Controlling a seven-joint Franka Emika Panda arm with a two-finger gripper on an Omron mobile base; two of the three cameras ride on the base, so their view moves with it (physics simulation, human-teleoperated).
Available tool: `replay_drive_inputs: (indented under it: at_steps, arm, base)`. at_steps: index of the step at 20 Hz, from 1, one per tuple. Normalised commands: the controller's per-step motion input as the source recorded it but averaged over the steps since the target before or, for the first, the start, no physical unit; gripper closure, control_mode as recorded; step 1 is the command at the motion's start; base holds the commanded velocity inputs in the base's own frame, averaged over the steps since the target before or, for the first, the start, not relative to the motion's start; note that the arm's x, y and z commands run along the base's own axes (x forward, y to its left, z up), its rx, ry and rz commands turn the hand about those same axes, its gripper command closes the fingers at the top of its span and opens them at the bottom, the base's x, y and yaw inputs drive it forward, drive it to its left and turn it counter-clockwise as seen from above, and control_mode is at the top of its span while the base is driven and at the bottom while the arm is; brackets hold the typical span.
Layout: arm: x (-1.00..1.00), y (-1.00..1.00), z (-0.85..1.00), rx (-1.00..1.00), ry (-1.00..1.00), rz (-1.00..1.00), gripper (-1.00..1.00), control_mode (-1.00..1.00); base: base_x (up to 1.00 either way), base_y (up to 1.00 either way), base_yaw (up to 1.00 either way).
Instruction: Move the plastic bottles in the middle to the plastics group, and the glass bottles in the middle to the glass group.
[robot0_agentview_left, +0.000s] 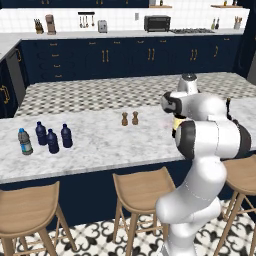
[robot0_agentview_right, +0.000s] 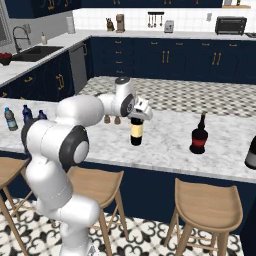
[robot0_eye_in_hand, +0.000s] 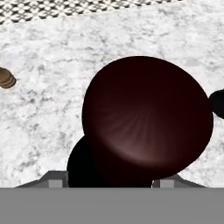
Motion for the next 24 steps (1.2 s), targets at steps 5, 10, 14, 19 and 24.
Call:
replay_drive_inputs:
  at_steps: [5, 10, 14, 19, 24]
  arm:
    - [0.0, -0.99, 0.02, 0.01, 0.0, -0.25, 1.0, -1.0]
    - [0.0, -0.77, 0.0, 0.0, 0.0, -0.19, 1.0, -1.0]
    - [0.0, -0.61, 0.0, 0.0, 0.0, -0.13, 1.0, -1.0]
    - [0.0, -0.4, 0.0, 0.0, -0.02, -0.05, 1.0, -1.0]
    - [0.0, -0.16, -0.07, 0.0, 0.0, 0.0, 1.0, -1.0]
  base:
    - [0.0, 0.0, 0.0]
    - [0.0, 0.0, 0.0]
    - [0.0, 0.0, 0.0]
    - [0.0, 0.0, 0.0]
    - [0.0, 0.0, 0.0]
